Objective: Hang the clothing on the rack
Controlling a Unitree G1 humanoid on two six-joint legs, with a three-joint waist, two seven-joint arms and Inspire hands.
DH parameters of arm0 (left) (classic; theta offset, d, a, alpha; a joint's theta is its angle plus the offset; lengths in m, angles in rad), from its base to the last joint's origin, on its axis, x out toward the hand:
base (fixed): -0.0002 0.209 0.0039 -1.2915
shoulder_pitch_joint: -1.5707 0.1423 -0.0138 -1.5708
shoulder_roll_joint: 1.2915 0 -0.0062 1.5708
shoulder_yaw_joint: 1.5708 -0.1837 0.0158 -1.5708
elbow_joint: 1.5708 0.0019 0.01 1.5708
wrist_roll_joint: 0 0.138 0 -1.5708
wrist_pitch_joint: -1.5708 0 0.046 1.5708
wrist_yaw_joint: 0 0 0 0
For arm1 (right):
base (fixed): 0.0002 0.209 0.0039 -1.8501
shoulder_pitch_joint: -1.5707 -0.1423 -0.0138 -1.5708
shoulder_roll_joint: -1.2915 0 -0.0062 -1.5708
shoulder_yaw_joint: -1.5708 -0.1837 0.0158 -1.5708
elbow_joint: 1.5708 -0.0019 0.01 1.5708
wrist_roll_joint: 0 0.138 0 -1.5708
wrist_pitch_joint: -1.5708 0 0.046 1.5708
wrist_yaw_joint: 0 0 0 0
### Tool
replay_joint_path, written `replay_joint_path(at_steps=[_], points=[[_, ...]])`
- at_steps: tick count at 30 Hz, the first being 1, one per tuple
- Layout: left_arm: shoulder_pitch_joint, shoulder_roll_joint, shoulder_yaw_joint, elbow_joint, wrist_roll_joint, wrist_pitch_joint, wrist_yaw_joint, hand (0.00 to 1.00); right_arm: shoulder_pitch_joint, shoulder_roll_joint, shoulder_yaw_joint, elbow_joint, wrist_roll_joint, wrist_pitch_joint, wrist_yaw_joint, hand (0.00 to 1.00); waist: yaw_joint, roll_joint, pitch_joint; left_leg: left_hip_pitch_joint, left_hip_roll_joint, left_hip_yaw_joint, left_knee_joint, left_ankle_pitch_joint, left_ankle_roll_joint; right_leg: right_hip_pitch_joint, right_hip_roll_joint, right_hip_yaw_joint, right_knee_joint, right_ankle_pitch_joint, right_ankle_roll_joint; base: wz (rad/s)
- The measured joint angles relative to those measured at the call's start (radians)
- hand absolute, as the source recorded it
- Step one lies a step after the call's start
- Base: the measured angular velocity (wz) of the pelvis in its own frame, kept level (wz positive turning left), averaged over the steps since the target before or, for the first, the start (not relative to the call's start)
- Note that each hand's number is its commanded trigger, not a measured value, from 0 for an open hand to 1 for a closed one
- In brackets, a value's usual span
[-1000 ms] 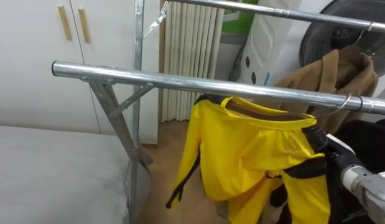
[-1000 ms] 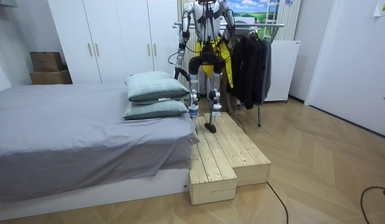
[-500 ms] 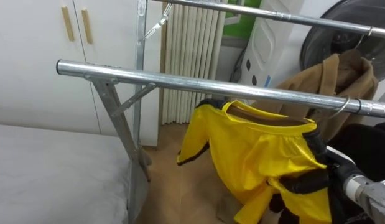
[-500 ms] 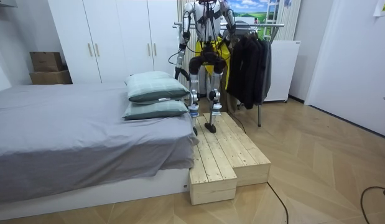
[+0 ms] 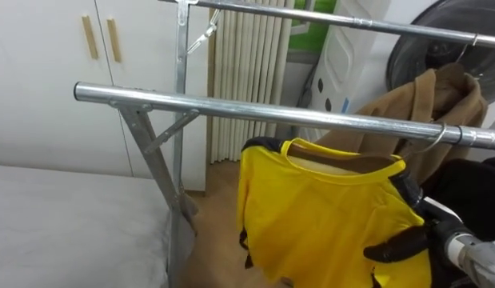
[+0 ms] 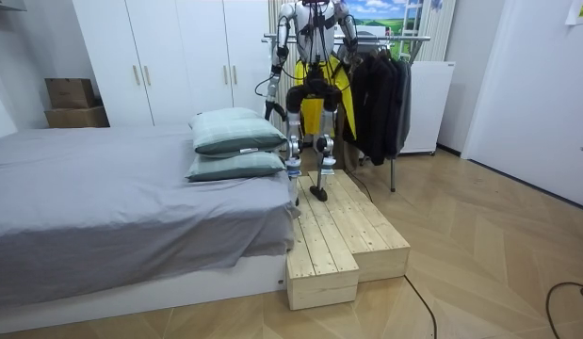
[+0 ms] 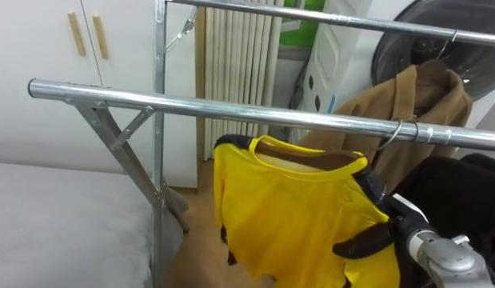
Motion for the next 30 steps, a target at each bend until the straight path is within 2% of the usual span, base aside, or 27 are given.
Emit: replay_joint_path(at_steps=[11, 17, 25, 30], points=[[-0.004, 0.001, 0.000, 0.001, -0.028, 0.003, 0.001, 0.00, 0.000, 0.002, 0.000, -0.002, -0.029, 0.011, -0.034, 0.00, 0.004, -0.001, 0.0019, -0.002, 0.000, 0.008, -0.003, 0.000, 0.000, -0.004, 0.001, 0.005, -0.006, 0.000, 0.000, -0.02], [-0.008, 0.001, 0.000, 0.001, -0.026, 0.003, -0.002, 0.00, 0.000, 0.002, 0.000, -0.034, -0.021, 0.016, -0.035, 0.00, 0.017, 0.000, 0.0017, -0.008, 0.000, 0.028, -0.002, 0.000, 0.000, -0.012, 0.000, 0.009, -0.006, 0.000, 0.000, -0.02], [-0.014, 0.001, 0.009, 0.000, -0.005, 0.004, -0.014, 0.00, 0.065, 0.012, -0.003, -0.370, -0.015, 0.021, -0.049, 0.00, 0.013, 0.005, -0.0006, -0.008, 0.003, 0.028, -0.003, 0.000, 0.000, -0.018, 0.006, 0.026, 0.004, 0.000, 0.000, -0.04], [-0.011, -0.001, 0.009, 0.006, -0.007, 0.003, 0.002, 0.00, 0.096, 0.022, -0.004, -0.471, -0.017, 0.022, -0.058, 0.00, -0.011, 0.007, 0.0006, -0.003, 0.006, 0.025, -0.003, -0.001, 0.000, -0.012, 0.009, 0.037, 0.012, 0.000, 0.000, -0.06]])
